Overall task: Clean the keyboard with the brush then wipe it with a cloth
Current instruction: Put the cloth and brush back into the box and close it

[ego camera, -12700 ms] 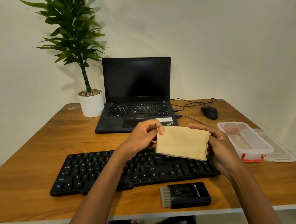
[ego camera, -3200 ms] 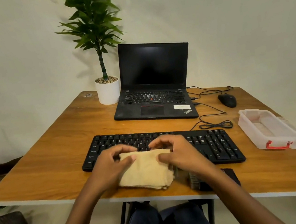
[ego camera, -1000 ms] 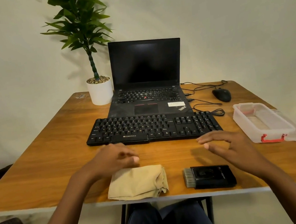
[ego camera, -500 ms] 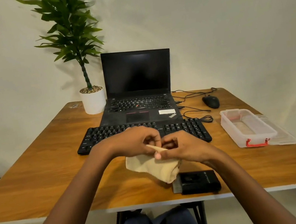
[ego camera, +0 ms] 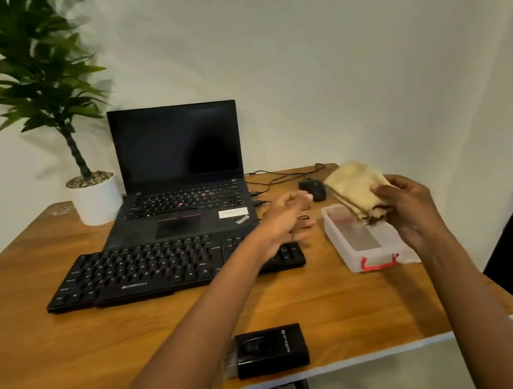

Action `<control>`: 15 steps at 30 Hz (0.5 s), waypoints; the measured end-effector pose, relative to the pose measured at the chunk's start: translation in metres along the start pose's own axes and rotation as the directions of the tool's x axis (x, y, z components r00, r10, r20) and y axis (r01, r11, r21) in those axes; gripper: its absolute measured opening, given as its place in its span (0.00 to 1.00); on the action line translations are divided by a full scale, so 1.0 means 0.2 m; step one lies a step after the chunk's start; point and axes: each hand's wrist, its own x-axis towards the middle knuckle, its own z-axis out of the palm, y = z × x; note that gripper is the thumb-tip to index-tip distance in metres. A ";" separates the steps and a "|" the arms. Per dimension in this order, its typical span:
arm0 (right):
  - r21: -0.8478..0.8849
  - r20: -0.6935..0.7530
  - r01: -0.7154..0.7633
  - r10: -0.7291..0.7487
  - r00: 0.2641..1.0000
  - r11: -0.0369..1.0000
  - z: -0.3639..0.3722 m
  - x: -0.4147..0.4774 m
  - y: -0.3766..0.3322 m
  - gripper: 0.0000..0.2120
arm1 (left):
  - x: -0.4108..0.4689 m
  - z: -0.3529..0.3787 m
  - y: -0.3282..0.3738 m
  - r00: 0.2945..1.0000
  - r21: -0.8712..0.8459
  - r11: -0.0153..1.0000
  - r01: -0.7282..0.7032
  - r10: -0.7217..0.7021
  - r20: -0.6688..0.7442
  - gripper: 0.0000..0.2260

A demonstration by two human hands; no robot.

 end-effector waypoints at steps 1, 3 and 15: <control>-0.019 -0.021 -0.034 0.034 0.999 0.999 -0.03 0.05 0.02 0.10 | 0.02 0.05 -0.02 1.000 0.032 0.999 -0.001 0.001 0.006 0.14; -0.095 -0.026 -0.130 0.128 0.991 0.987 -0.06 0.12 0.07 0.08 | 0.07 0.13 -0.04 1.000 0.138 0.990 -0.019 0.019 0.007 0.13; -0.969 0.060 0.029 0.117 0.991 0.247 0.07 0.19 0.18 0.20 | 0.18 0.27 -0.16 0.992 0.685 0.718 -0.118 0.123 0.042 0.16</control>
